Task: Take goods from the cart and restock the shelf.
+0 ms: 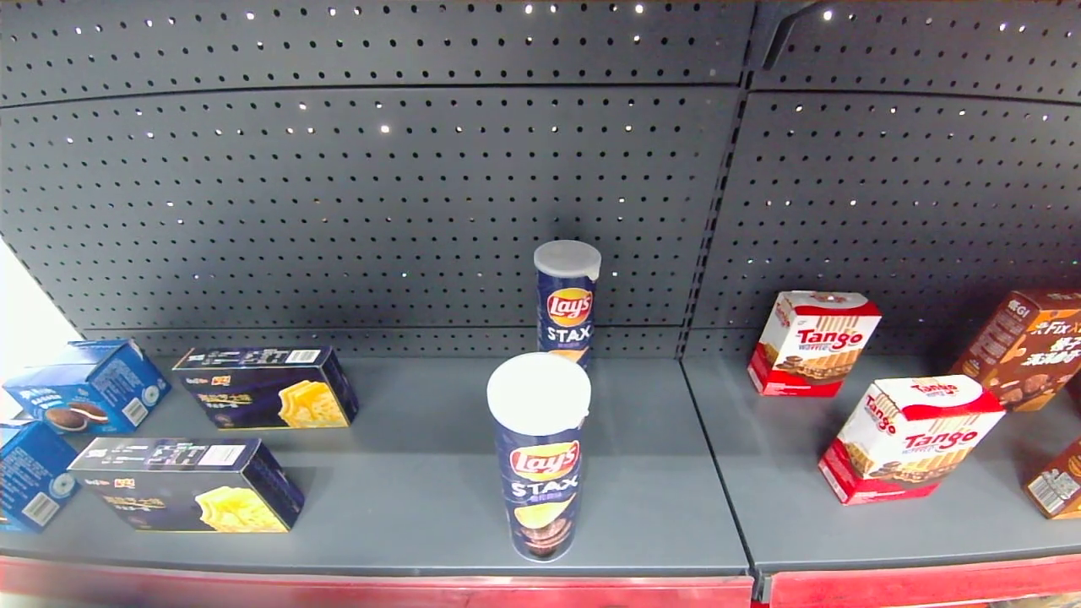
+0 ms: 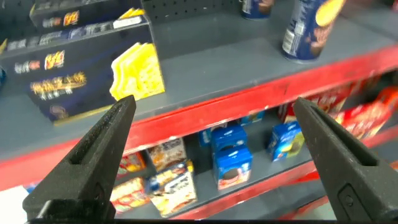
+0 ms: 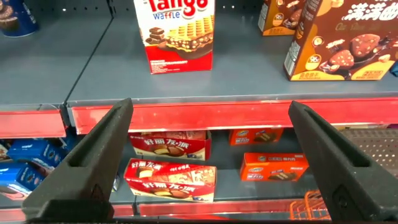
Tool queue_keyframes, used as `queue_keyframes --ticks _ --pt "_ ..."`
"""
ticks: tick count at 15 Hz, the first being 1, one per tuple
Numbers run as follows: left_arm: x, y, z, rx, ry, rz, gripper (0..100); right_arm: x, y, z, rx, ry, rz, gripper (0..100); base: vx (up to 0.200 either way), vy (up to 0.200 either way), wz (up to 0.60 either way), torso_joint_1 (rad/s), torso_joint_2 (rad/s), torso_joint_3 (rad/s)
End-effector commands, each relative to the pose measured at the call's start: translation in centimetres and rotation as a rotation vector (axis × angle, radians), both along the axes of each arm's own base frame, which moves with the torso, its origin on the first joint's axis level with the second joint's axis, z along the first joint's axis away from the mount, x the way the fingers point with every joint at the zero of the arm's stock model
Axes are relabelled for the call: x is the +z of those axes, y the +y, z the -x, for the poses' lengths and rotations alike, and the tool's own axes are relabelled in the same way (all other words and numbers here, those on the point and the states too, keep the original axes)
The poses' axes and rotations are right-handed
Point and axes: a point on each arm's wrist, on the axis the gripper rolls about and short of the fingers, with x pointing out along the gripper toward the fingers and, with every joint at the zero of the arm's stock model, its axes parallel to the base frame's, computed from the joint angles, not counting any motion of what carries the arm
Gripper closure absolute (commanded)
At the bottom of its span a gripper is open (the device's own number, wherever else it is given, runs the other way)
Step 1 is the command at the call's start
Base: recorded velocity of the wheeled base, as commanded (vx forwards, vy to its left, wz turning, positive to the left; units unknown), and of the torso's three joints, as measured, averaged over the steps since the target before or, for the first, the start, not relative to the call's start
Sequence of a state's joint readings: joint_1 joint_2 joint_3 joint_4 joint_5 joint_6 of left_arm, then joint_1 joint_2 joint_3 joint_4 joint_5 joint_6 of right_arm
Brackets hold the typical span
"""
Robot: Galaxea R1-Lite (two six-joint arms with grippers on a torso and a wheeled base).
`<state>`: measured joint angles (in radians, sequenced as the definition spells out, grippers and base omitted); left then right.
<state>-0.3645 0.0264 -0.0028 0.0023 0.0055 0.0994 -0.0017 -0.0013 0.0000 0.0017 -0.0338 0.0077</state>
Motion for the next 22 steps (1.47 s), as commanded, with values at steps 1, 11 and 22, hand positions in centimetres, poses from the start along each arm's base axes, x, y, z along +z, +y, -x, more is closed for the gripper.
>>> queue_keyframes --ticks 1,11,22 --pt "1.5 -0.2 -0.5 -0.031 0.009 -0.052 0 0.0 0.0 0.0 0.0 0.001 0.0 0 0.0 0.0 0.0 0.0 0.0 0.0" --pt "15.8 -6.6 -14.6 -0.253 0.209 -0.11 0 0.0 0.0 0.0 0.0 0.001 0.0 0 0.0 0.0 0.0 0.0 0.0 0.0" --pt "7.6 -9.3 -20.6 -0.276 0.342 -0.228 0 0.0 0.0 0.0 0.0 0.001 0.0 0 0.0 0.0 0.0 0.0 0.0 0.0"
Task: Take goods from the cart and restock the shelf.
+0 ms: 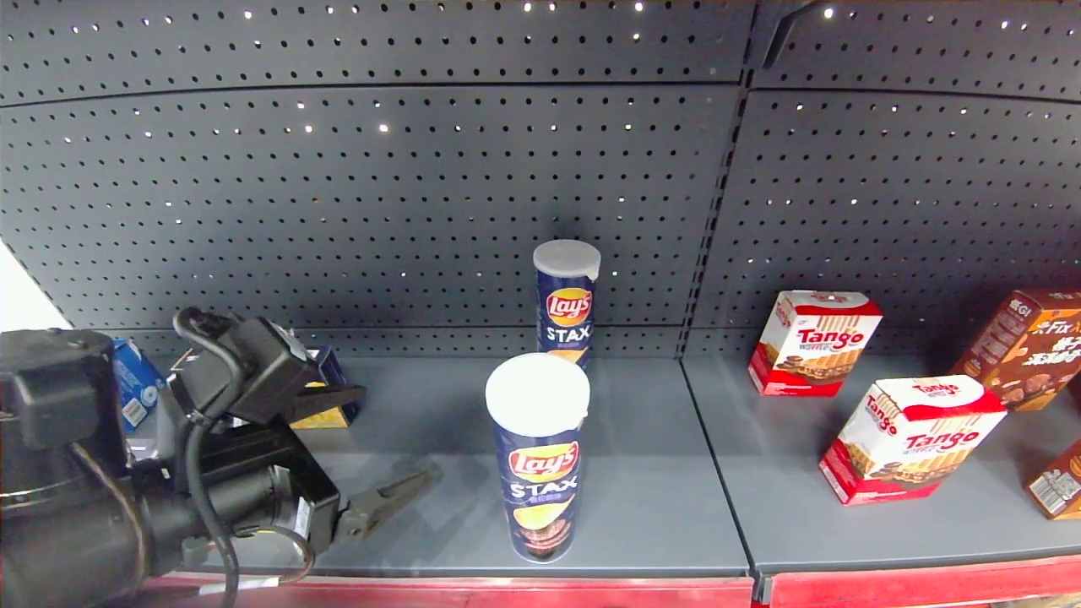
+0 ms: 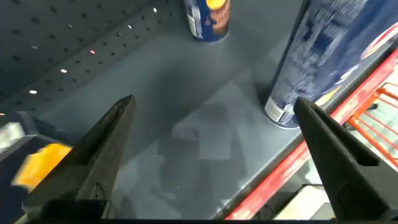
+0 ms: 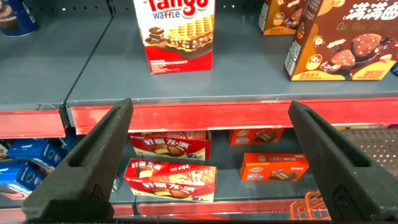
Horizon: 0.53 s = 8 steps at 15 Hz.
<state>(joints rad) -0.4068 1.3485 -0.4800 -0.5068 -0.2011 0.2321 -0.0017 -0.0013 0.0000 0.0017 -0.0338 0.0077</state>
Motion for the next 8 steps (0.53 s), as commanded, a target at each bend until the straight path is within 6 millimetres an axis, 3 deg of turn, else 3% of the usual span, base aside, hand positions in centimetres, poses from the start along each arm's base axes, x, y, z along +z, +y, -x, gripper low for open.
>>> queue_keyframes --ticks 1,8 --pt "-2.4 -0.4 -0.6 0.0 0.087 -0.045 0 0.0 0.0 0.0 0.0 0.001 0.0 0 0.0 0.0 0.0 0.0 0.0 0.0" --pt "-4.1 -1.5 -2.7 0.042 0.106 -0.122 0 0.0 0.0 0.0 0.0 0.001 0.0 0 0.0 0.0 0.0 0.0 0.0 0.0"
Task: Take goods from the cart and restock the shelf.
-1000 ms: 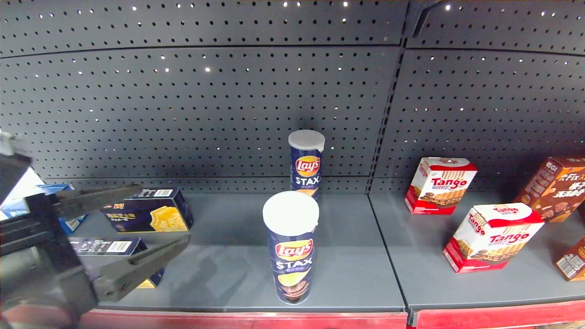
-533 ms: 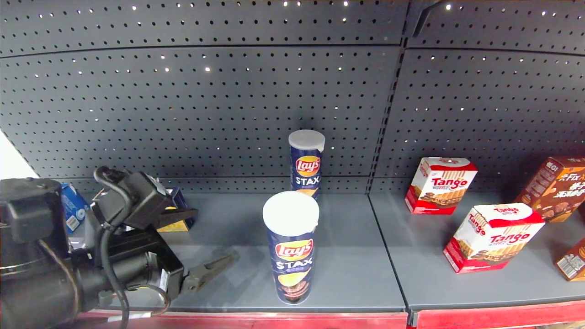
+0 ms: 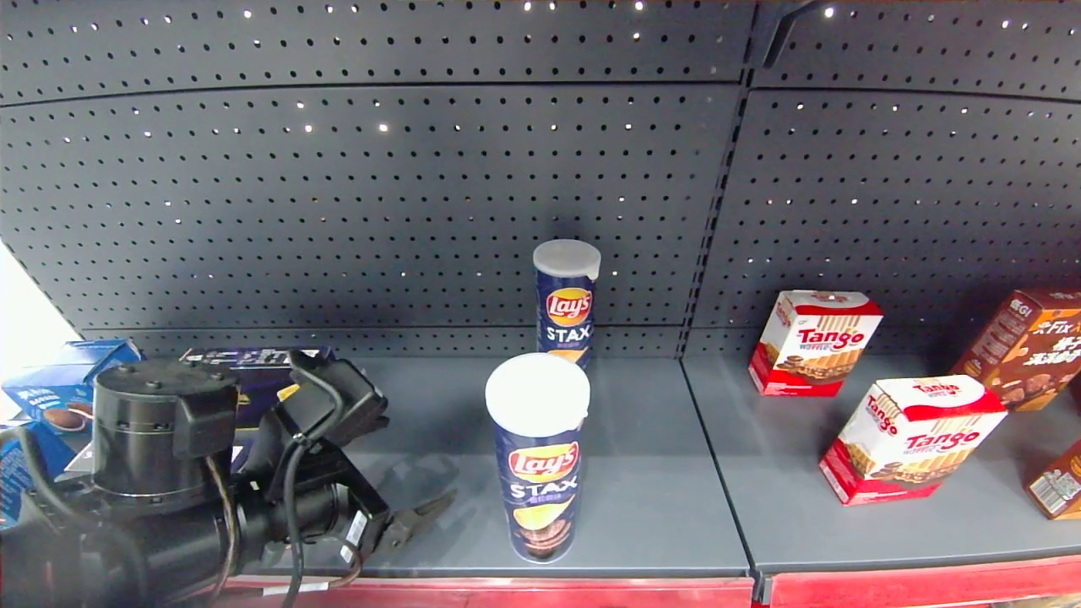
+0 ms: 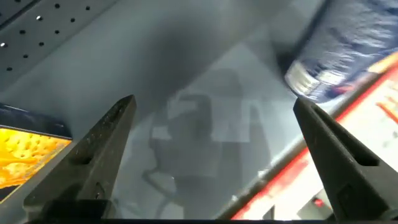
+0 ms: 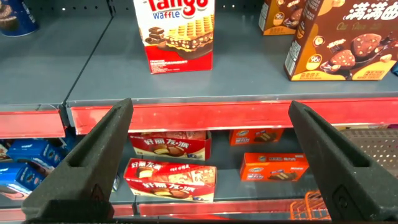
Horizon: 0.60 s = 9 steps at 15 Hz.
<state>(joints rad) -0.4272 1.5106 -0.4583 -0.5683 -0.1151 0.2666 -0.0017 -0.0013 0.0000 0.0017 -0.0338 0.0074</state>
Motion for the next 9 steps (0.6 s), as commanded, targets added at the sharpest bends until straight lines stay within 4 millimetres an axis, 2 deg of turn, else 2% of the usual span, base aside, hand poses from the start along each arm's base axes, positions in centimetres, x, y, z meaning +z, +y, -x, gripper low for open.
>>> queue_keyframes --ticks 1,7,9 --pt "-0.7 -0.9 -1.1 0.005 0.023 -0.024 0 0.0 0.0 0.0 0.0 0.001 0.001 0 0.0 0.0 0.0 0.0 0.0 0.0" --pt "-0.6 -1.9 -2.2 0.02 0.011 -0.039 0 0.0 0.0 0.0 0.0 0.001 0.0 0 0.0 0.0 0.0 0.0 0.0 0.0" --pt "-0.4 -3.0 -2.4 0.002 0.0 -0.037 0 0.0 0.0 0.0 0.0 0.001 0.001 0 0.0 0.0 0.0 0.0 0.0 0.0"
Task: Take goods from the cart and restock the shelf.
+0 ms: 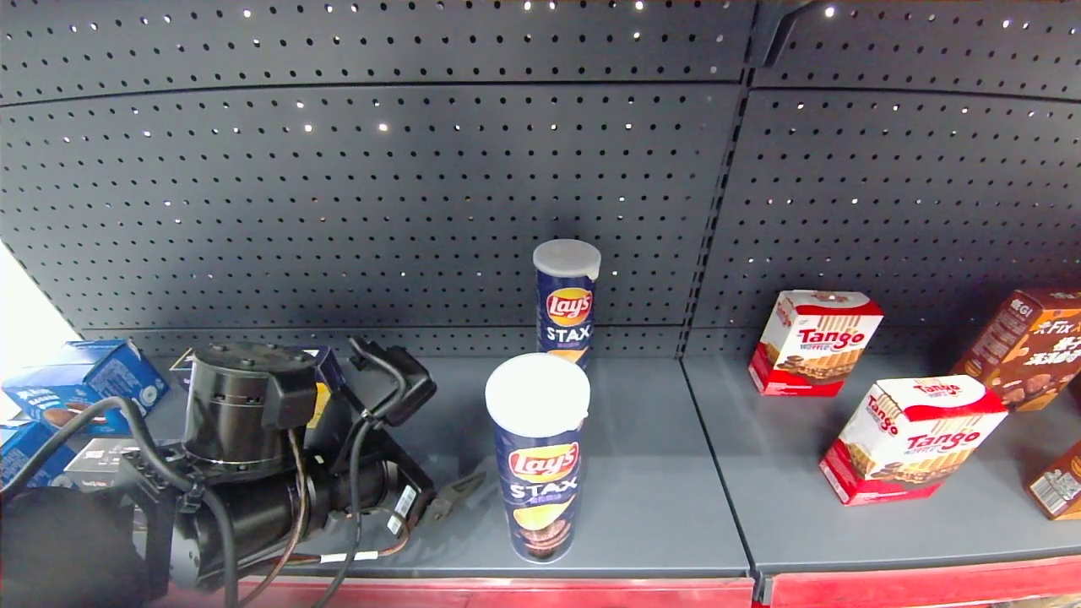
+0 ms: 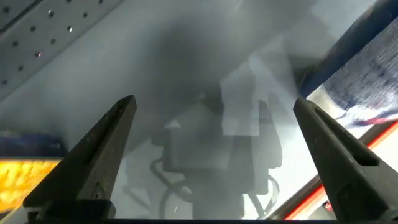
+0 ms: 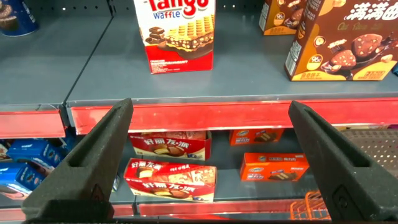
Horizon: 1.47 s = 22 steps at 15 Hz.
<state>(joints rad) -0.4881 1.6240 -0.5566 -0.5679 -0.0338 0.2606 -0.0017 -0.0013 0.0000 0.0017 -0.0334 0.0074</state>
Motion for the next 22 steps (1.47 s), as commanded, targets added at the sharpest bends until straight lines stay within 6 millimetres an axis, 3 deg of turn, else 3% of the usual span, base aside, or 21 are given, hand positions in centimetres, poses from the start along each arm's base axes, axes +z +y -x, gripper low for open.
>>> queue_keyframes --ticks 1,22 --pt "-0.1 -1.0 -0.2 -0.015 0.002 -0.002 0 0.0 0.0 0.0 0.0 0.001 0.0 0 0.0 0.0 0.0 0.0 0.0 0.0" --pt "-0.8 -2.3 0.9 -0.056 0.017 -0.036 0 0.0 0.0 0.0 0.0 0.001 0.0 0 0.0 0.0 0.0 0.0 0.0 0.0"
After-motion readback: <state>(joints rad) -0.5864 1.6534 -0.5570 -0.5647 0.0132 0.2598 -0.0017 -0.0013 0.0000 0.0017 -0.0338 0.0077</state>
